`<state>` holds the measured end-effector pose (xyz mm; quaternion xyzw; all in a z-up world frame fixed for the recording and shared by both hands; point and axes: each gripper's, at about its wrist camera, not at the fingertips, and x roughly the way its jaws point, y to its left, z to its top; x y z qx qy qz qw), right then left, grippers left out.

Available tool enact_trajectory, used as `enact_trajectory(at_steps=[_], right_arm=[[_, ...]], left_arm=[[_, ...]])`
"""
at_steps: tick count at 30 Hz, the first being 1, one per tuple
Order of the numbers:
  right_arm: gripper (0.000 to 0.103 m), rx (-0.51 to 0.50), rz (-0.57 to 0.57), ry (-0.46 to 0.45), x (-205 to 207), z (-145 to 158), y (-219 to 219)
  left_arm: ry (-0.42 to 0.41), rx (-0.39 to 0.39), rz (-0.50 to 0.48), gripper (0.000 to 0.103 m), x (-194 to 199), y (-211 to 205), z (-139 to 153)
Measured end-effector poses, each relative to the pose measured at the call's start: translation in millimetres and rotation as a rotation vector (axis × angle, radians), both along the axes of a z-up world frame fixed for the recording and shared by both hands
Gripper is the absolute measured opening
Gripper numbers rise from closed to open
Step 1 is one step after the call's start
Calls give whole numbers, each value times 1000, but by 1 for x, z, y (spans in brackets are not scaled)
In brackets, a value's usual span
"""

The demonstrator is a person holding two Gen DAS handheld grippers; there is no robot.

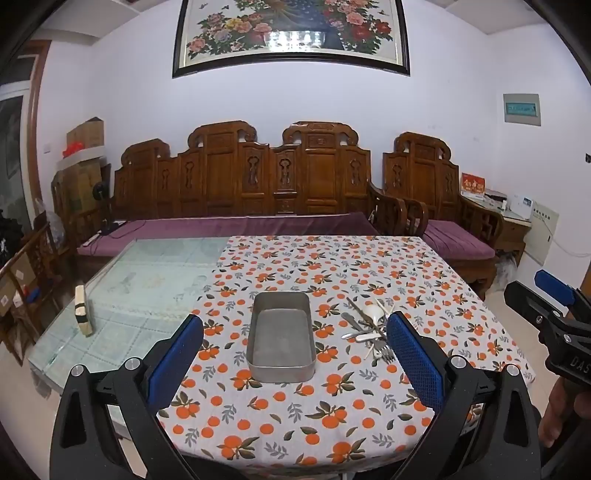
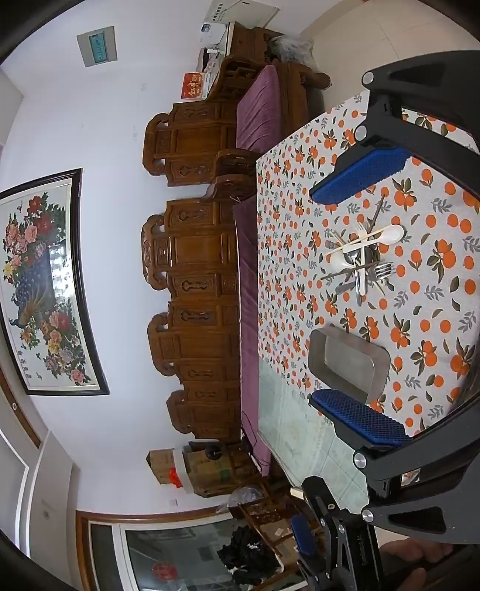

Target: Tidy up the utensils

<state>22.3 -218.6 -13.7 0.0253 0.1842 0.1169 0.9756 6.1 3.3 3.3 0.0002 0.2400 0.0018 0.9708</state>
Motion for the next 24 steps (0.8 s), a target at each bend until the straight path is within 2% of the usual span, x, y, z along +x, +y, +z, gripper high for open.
enact_trajectory(at_steps=[24], right_arm=[[100,-3,-1,4,-1,-3,3]], left_arm=[[-1,4,-1,96,-7,-2,0]])
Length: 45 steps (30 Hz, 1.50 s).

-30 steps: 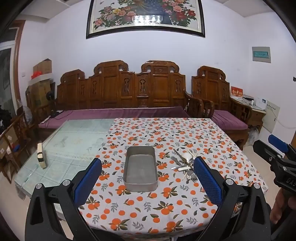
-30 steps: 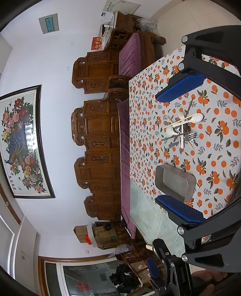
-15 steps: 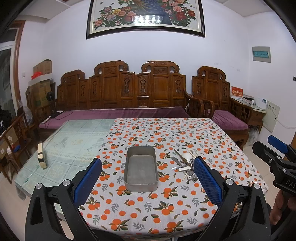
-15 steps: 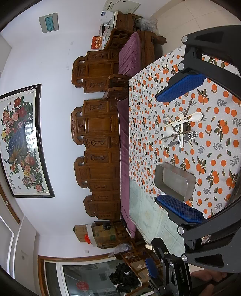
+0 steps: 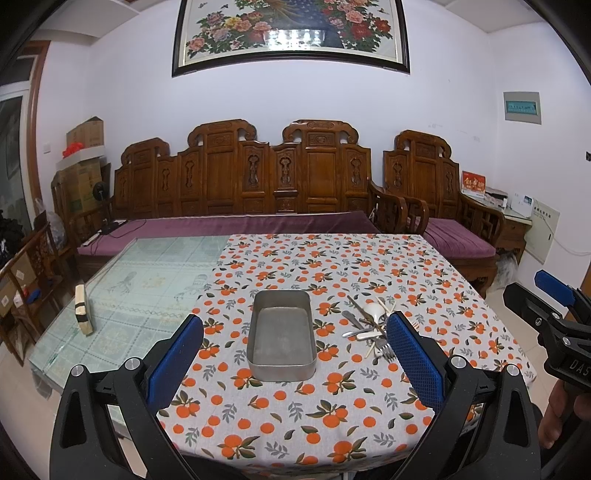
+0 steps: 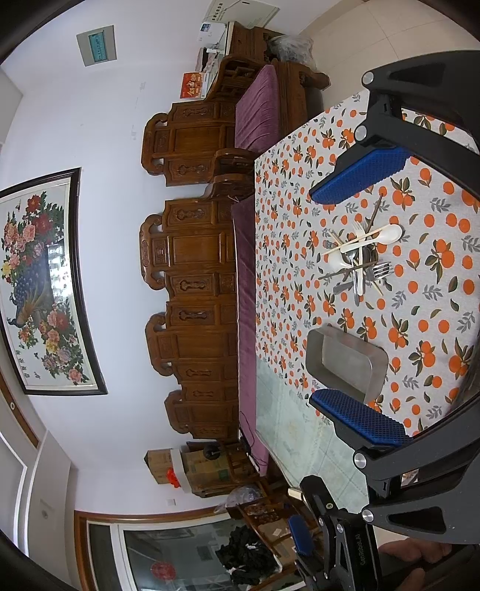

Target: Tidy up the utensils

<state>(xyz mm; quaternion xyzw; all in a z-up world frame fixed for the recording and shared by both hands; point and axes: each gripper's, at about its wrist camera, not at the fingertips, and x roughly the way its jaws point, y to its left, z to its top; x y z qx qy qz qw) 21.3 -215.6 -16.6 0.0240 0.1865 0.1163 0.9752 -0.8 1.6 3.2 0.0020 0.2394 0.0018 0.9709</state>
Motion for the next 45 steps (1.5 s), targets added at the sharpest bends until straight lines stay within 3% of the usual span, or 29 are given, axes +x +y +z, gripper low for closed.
enact_trajectory(at_steps=[45], right_arm=[[100,2,-1,6,-1,-3,-1]], left_arm=[[1,11,-11,96,0,-6,3]])
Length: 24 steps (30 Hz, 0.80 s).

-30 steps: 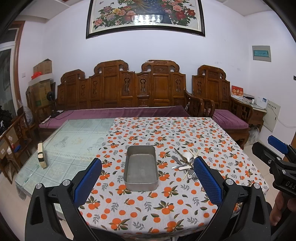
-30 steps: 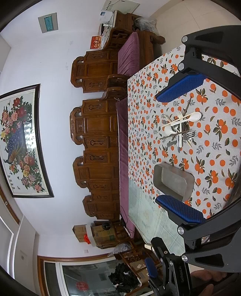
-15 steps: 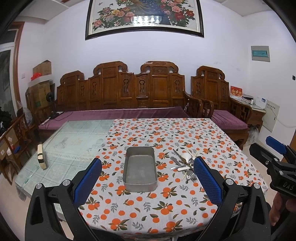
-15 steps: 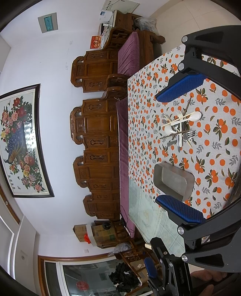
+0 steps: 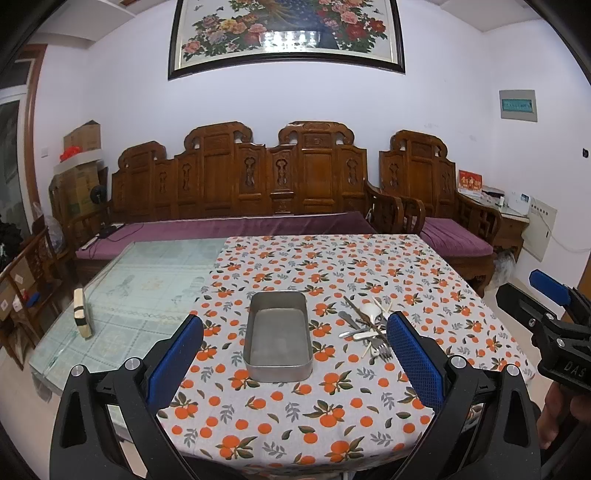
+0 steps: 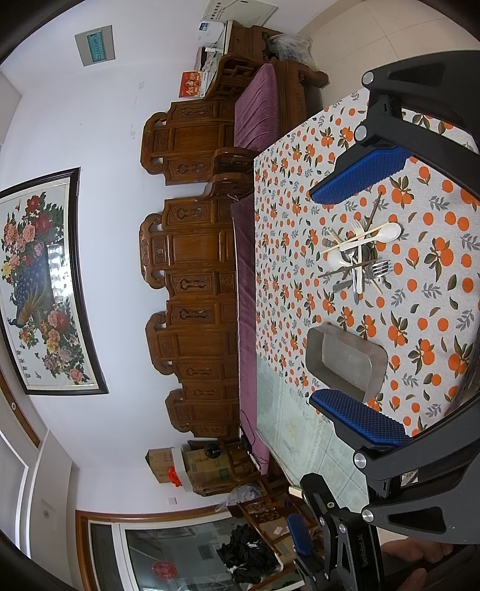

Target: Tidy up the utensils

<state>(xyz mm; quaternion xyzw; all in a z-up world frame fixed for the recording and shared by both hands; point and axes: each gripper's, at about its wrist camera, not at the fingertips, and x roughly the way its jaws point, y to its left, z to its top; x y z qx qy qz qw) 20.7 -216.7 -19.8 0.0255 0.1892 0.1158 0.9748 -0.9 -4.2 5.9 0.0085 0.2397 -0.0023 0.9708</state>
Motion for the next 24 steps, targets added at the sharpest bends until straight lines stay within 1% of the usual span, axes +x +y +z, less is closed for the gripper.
enact_trajectory(at_steps=[3,10,13,19,20,21,22,23,24], right_arm=[[100,-1,-1,5,3,-9,3],[100,-5,7,14,7,-15,1],[100,15,30,34,16,-21,-3],[100,-7,38,72,43,-45,-5],[99,-12,39,79,47,-50,-5],[95,-21,39,89,52,-56,-6],[89,-27,39,101,57,-62,-8],[85,-33,39,114,62,-68,-9],[77,-38,36,126,66,-74,-11]], left_arm=[[10,1,-2,96,4,0,-3],[61,1,-16,96,20,-2,-22],[83,-5,-28,96,31,-2,-31],[120,-12,-63,96,52,-7,-52],[129,-15,-71,96,56,-8,-56],[134,-15,-80,96,60,-10,-60],[140,-15,-89,96,63,-11,-65],[146,-15,-97,96,67,-13,-69],[153,-16,-106,96,70,-15,-72]])
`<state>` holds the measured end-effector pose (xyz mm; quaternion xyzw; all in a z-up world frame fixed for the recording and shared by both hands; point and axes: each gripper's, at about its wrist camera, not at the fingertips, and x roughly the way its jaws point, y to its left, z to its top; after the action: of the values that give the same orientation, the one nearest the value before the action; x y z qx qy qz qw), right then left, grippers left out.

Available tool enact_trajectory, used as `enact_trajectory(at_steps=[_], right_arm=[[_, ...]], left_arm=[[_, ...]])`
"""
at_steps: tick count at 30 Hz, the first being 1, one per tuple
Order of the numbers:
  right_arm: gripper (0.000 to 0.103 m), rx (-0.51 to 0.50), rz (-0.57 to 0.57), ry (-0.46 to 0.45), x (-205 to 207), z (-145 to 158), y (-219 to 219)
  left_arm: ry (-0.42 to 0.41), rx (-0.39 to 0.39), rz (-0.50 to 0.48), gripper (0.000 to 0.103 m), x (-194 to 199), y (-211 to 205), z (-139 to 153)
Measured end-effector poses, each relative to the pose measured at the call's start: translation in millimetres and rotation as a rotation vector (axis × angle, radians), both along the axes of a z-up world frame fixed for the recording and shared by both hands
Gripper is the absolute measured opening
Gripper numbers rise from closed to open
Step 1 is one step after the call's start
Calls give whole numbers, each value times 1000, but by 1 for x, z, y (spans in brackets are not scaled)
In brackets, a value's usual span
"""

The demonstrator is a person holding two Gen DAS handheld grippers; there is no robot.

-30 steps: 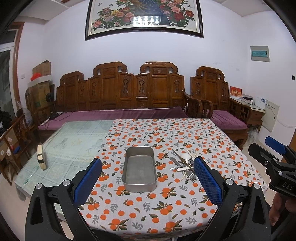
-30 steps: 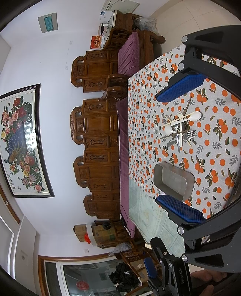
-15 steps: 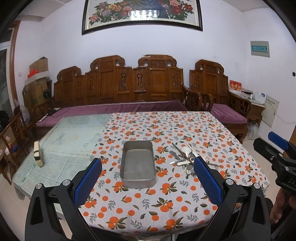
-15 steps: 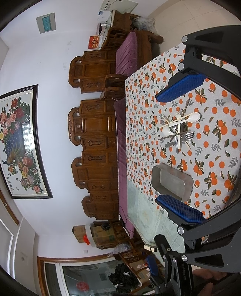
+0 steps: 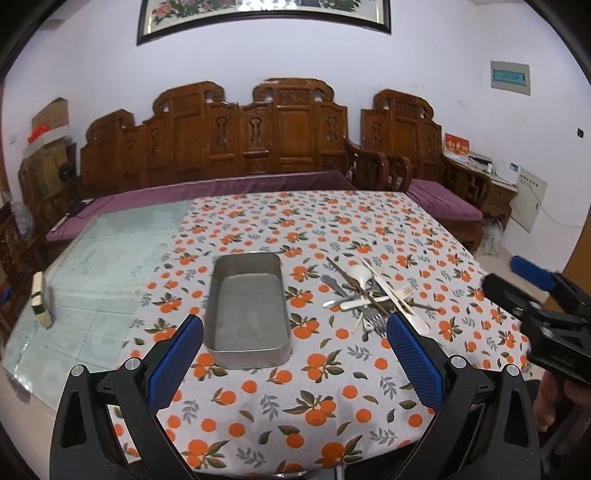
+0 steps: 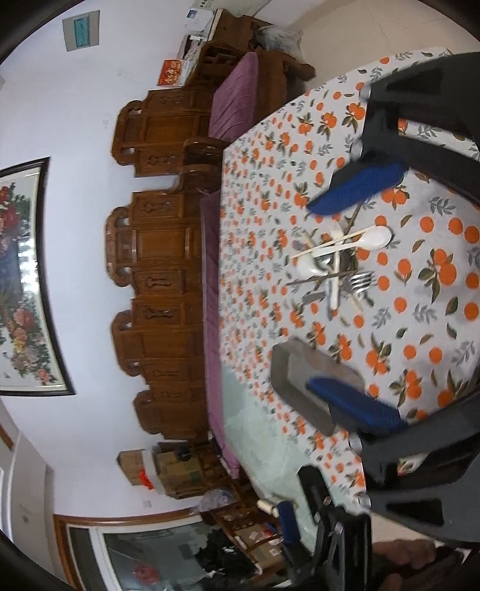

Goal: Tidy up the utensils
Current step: 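Move both tools forward over the utensil pile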

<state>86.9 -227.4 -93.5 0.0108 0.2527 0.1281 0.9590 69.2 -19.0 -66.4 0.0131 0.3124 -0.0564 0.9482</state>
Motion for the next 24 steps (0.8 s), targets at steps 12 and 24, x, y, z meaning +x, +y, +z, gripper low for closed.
enact_trajectory(at_steps=[12,24], right_arm=[[53,-50,-36,166,70,-80,-40],[53,-38,-22,232,120,-137,-69]], left_arm=[[92,48,-90,96,43,-37,-35],[188,55,-132,89,97,-83,-75]])
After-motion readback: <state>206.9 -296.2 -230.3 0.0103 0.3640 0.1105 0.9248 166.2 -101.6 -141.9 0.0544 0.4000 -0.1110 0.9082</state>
